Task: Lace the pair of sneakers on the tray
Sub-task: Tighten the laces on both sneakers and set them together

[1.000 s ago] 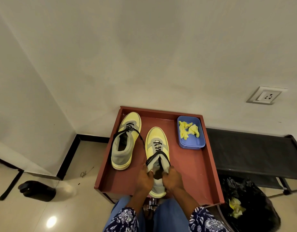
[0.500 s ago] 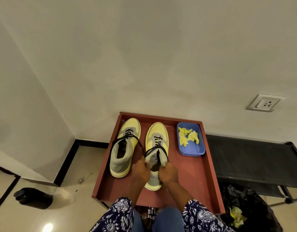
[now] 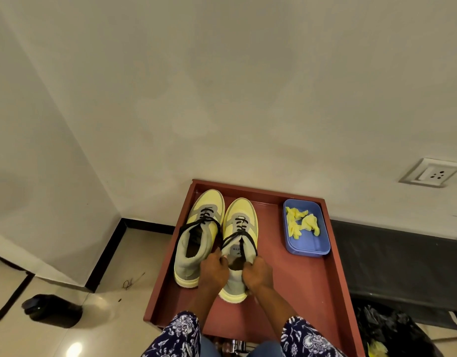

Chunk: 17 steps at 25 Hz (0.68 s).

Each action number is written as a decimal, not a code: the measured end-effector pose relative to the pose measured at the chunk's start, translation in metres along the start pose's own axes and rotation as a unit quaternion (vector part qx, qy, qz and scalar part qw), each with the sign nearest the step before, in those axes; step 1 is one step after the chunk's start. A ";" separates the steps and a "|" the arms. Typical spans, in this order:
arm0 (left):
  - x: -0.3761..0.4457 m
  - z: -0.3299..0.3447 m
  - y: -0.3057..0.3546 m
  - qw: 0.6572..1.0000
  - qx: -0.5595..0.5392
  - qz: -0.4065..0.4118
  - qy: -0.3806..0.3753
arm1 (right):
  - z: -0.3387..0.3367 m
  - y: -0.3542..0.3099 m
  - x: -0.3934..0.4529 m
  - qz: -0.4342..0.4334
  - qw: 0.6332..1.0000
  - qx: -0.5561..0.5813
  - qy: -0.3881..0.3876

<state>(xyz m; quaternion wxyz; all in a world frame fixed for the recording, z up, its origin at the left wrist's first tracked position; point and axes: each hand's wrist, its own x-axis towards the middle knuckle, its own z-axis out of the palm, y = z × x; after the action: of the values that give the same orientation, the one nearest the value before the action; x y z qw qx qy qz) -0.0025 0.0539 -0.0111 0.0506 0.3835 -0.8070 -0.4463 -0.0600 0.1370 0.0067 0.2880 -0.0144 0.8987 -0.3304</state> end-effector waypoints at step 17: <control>0.018 0.004 -0.007 1.000 -0.012 -0.022 0.014 | 0.012 -0.002 0.020 -0.015 0.999 -0.013 0.028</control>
<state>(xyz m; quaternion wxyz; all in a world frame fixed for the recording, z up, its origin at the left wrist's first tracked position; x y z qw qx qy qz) -0.0133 0.0428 -0.0237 0.0574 0.4066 -0.7921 -0.4517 -0.0703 0.1235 -0.0096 0.2578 -0.0229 0.9102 -0.3234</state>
